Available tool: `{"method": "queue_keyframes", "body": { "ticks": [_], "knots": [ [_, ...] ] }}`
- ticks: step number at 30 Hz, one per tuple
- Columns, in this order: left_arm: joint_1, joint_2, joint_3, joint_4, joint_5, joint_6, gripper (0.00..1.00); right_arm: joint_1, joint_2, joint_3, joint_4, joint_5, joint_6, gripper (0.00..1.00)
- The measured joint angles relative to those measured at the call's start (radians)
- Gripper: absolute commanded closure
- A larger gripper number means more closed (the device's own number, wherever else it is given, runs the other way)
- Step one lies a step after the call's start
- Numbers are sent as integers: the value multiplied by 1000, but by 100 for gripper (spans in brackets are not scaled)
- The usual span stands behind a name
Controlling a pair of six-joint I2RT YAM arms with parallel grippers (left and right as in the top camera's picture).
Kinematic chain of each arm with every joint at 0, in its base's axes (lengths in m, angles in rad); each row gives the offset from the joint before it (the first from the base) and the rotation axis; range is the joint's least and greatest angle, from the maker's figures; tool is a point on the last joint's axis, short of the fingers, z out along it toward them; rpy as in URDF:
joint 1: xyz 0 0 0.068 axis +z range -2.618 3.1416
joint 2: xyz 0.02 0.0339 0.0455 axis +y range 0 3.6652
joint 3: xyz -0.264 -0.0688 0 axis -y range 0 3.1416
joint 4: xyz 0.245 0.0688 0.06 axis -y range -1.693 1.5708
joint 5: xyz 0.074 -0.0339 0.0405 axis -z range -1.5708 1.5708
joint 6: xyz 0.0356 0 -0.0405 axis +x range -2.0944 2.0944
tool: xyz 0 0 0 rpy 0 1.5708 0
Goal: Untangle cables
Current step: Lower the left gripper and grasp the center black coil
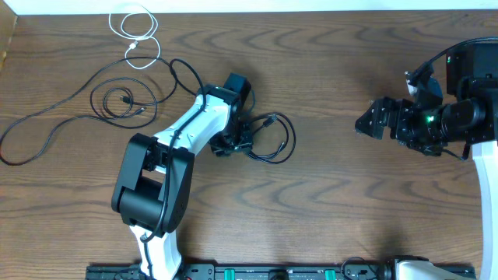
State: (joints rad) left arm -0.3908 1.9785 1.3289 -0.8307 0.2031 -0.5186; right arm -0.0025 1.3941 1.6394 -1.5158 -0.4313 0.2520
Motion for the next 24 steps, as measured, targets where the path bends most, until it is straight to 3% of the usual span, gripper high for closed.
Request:
{"method": "queue_keyframes", "body": {
  "ticks": [24],
  "knots": [
    [0, 33, 0, 84, -103, 22, 60, 0, 0, 0, 18, -4, 0, 1]
  ]
}}
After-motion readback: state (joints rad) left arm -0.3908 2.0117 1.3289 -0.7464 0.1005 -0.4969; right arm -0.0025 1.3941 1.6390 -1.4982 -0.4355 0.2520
